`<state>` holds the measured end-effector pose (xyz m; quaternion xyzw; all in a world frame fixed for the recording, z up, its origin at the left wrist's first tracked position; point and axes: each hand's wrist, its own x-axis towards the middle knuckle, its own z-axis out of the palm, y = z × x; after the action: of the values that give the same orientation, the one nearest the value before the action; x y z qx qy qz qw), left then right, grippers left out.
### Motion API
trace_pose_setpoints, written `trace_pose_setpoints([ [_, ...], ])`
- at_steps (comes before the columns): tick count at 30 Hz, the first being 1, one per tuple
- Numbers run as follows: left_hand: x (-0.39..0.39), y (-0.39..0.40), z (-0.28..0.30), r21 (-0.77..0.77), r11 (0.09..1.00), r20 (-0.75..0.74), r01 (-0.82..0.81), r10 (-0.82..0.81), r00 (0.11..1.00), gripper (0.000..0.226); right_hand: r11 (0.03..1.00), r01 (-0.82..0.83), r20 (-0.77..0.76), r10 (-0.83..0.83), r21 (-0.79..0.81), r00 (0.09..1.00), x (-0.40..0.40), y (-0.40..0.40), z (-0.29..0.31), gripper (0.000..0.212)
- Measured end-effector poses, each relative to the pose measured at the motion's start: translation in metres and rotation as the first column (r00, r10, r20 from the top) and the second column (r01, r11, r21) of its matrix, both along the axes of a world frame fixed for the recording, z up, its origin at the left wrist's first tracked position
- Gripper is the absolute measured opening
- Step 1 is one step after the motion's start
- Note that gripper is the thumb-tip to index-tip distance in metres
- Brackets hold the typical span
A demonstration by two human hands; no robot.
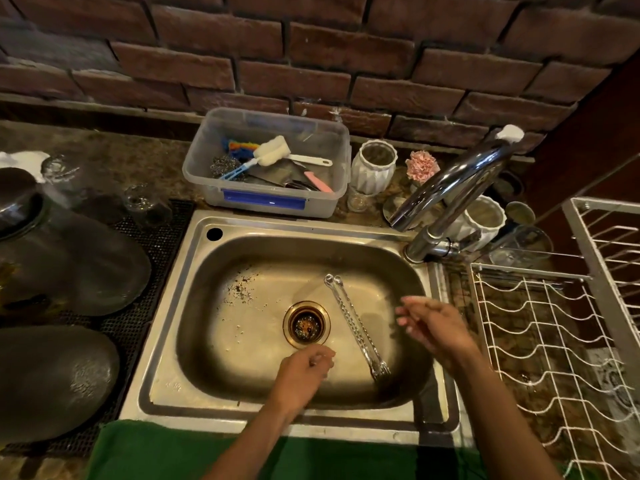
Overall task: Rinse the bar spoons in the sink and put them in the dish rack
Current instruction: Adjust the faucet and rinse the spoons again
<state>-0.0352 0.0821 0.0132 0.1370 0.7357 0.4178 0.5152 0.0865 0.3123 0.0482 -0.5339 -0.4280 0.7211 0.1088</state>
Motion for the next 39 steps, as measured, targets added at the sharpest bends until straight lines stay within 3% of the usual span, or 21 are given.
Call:
trace_pose_setpoints([
  [5,-0.017,0.057,-0.023,-0.031,0.992,0.175,-0.121,0.125,0.977,0.020,0.986,-0.164,0.137,0.167,-0.031,0.977,-0.003,-0.009,-0.024,0.016],
  [11,-0.021,0.108,-0.057,-0.139,0.969,0.235,-0.204,0.232,0.944,0.012,0.953,-0.295,0.271,0.266,0.072,0.925,-0.024,-0.007,-0.058,0.015],
  [16,-0.018,0.132,-0.087,-0.213,0.942,0.213,-0.259,0.304,0.929,0.011,0.922,-0.370,0.365,0.306,0.117,0.879,-0.037,0.003,-0.091,0.009],
  [27,-0.027,0.152,-0.119,-0.261,0.934,0.025,-0.244,0.259,0.966,0.021,0.918,-0.394,0.529,0.314,0.042,0.789,-0.043,0.001,-0.129,0.015],
  [31,-0.034,0.156,-0.122,-0.286,0.909,0.051,-0.302,0.329,0.943,0.013,0.852,-0.523,0.588,0.414,0.018,0.695,-0.047,-0.001,-0.134,0.018],
  [34,-0.037,0.160,-0.126,-0.303,0.892,0.063,-0.336,0.370,0.927,0.016,0.843,-0.536,0.607,0.404,0.044,0.684,-0.047,-0.003,-0.140,0.025],
  [39,-0.035,0.167,-0.127,-0.311,0.877,0.051,-0.365,0.399,0.916,0.019,0.822,-0.562,0.619,0.396,0.091,0.678,-0.045,-0.008,-0.148,0.015],
])
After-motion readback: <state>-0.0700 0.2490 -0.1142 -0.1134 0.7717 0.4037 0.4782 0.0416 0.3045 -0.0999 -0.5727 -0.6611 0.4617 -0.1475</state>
